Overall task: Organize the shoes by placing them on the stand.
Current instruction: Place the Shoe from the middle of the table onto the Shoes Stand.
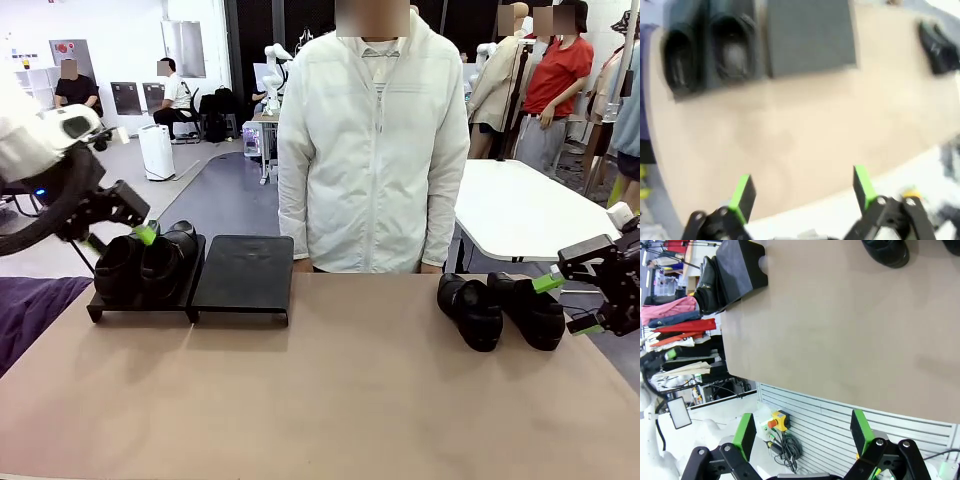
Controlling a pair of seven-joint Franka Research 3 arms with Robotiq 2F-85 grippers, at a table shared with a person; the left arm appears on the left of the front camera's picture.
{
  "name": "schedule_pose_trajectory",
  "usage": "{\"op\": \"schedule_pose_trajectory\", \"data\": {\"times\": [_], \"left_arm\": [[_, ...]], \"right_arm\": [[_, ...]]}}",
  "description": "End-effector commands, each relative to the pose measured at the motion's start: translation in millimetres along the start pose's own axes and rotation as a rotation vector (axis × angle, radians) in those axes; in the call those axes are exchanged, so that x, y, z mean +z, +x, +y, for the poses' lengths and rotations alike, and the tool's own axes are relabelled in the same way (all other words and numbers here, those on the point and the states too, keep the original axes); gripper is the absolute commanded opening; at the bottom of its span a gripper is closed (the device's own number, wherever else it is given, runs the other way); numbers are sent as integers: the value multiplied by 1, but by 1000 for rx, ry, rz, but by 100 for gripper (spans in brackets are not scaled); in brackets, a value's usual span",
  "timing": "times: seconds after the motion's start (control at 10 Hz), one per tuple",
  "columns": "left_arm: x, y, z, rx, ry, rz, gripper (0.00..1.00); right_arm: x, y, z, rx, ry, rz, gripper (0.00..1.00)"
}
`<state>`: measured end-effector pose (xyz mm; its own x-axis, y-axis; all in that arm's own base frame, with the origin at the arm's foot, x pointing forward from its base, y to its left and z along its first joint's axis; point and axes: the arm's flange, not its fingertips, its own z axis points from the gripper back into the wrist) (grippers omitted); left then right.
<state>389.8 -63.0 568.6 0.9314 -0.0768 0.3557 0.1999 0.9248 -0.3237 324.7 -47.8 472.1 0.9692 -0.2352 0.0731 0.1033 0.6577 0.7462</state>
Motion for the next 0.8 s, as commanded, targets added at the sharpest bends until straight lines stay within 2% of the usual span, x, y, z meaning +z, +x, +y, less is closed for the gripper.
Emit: {"op": "schedule_pose_trajectory", "data": {"times": [0.0, 0.1, 0.2, 0.3, 0.4, 0.5, 0.7], "left_arm": [[10, -51, 43, 91, -158, 111, 100], [4, -93, 59, 139, -238, 110, 100], [-6, -126, 75, 131, -343, 40, 100], [-18, -143, 95, 125, -449, -45, 100], [-31, -144, 115, 150, -556, -168, 100], [1, -111, 78, 131, -356, 52, 100], [1, -111, 78, 131, -356, 52, 100]], "right_arm": [[4, 0, -1, 11, -12, 7, 100], [4, 0, -1, 11, -12, 7, 100], [4, 0, -1, 11, -12, 7, 100], [4, 0, -1, 11, -12, 7, 100], [4, 0, -1, 11, -12, 7, 100], [4, 0, -1, 11, -12, 7, 100], [4, 0, -1, 11, -12, 7, 100]]}}
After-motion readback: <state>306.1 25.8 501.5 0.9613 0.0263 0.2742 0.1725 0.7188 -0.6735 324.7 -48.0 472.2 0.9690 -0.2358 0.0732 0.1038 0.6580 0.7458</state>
